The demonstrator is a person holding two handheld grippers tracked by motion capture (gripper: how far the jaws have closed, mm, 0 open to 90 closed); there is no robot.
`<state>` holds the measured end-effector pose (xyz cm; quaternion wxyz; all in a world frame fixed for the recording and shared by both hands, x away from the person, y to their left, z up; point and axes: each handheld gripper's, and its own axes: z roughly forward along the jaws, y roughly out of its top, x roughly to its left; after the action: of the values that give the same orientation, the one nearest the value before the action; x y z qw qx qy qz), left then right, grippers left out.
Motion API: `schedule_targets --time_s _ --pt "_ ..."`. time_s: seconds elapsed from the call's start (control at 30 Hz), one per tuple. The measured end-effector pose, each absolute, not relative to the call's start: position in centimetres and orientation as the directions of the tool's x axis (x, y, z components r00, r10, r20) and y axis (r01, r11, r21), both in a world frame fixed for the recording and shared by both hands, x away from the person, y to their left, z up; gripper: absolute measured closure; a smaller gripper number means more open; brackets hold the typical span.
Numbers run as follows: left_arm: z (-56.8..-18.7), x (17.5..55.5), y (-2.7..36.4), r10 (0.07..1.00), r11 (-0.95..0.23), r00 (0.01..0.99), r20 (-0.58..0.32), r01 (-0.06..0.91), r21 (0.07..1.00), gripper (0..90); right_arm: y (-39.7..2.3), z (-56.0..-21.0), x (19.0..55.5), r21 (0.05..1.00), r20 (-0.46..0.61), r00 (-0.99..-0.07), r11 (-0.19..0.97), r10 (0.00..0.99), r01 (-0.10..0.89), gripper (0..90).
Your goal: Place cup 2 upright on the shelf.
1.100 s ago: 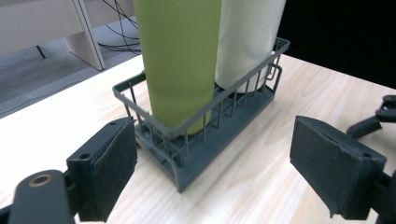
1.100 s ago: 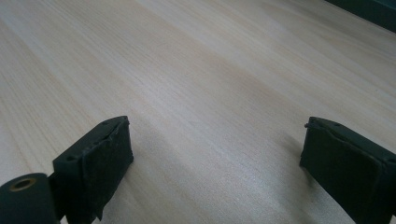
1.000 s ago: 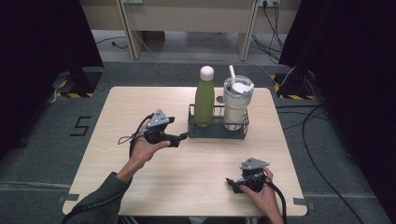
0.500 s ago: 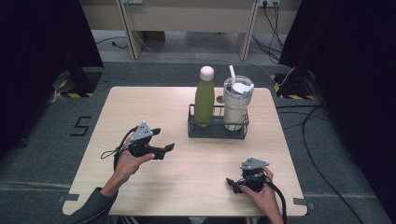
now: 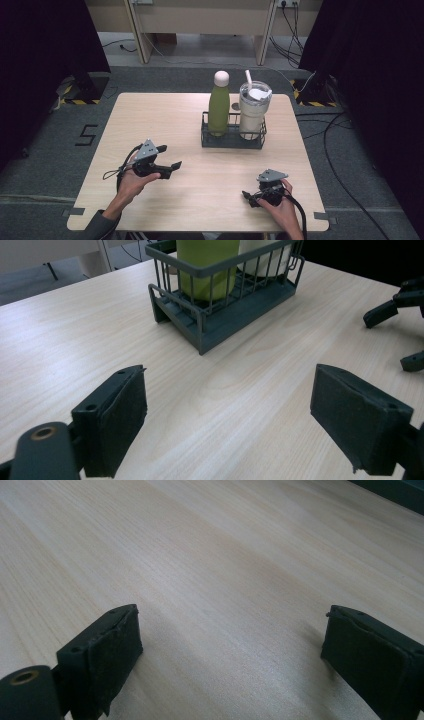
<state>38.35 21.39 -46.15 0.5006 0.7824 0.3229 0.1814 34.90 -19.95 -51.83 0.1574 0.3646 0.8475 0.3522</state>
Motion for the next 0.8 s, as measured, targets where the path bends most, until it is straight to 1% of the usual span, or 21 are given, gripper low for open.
schedule_targets --time_s 0.17,0.47,0.8 --pt "-47.4 37.3 22.1 0.687 -0.315 0.726 -0.029 0.333 0.889 14.8 -19.9 -51.8 34.9 0.711 -0.009 -0.685 0.487 0.728 0.507 9.0" --pt "-49.2 36.1 23.4 0.695 -0.326 0.717 -0.045 0.371 0.87 14.7 -19.9 -51.8 34.9 0.711 -0.01 -0.685 0.487 0.728 0.507 9.1" --pt "-50.5 34.5 24.1 0.692 -0.379 0.721 -0.021 0.388 0.84 14.8 -19.9 -51.8 34.9 0.711 -0.01 -0.684 0.486 0.729 0.508 9.2"
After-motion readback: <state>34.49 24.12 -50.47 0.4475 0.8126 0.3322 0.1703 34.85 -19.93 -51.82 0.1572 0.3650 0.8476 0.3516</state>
